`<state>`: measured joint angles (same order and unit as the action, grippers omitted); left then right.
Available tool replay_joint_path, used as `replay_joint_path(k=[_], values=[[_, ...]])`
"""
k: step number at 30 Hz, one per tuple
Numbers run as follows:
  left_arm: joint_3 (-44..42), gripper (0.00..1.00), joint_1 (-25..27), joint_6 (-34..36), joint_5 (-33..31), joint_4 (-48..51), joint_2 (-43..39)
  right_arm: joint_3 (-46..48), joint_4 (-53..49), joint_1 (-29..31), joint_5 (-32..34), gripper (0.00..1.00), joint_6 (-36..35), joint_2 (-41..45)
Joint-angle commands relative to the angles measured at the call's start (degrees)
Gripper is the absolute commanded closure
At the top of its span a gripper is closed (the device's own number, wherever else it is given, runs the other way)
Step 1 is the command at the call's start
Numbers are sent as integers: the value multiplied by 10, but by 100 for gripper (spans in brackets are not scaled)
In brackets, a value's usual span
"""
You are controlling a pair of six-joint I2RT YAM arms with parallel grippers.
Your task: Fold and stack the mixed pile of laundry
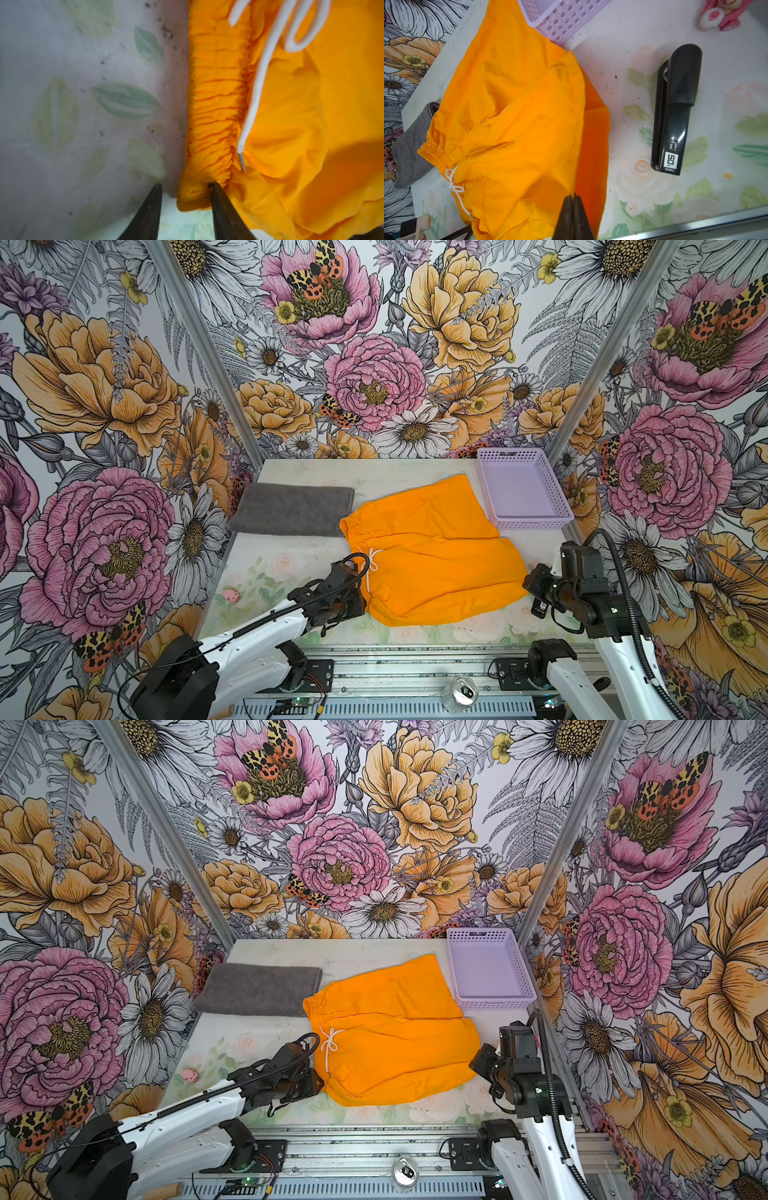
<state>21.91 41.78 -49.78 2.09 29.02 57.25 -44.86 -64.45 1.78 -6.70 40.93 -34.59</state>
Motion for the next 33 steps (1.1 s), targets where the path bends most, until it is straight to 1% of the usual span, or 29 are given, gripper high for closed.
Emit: replay_joint_path(k=[1, 3, 5, 10, 15, 20, 22, 26, 31, 33], values=[[15, 55, 32, -49, -33, 70, -24, -10, 12, -6, 0, 100, -1, 2], [25, 55, 48, -73, -47, 85, -39, -9, 12, -6, 0, 100, 0, 4], [28, 55, 56, -91, -49, 86, -43, -7, 12, -6, 0, 100, 1, 7], [34, 54, 57, -98, -62, 77, -30, -2, 13, -6, 1, 100, 2, 13], [46, 54, 52, -96, -63, 39, 8, -2, 12, -6, -2, 100, 1, 13], [42, 54, 43, -89, -57, -4, 70, -2, 12, -6, -6, 100, 1, 13], [43, 59, 40, -83, -53, -9, 94, -1, 12, -6, -6, 100, 2, 14], [33, 73, 39, -82, -52, -8, 108, -1, 12, -5, -8, 100, 6, 15], [22, 92, 39, -89, -52, 1, 87, 2, 12, -5, -7, 100, 8, 19], [26, 97, 39, -90, -57, 15, 69, 1, 12, -5, -6, 100, 8, 19]])
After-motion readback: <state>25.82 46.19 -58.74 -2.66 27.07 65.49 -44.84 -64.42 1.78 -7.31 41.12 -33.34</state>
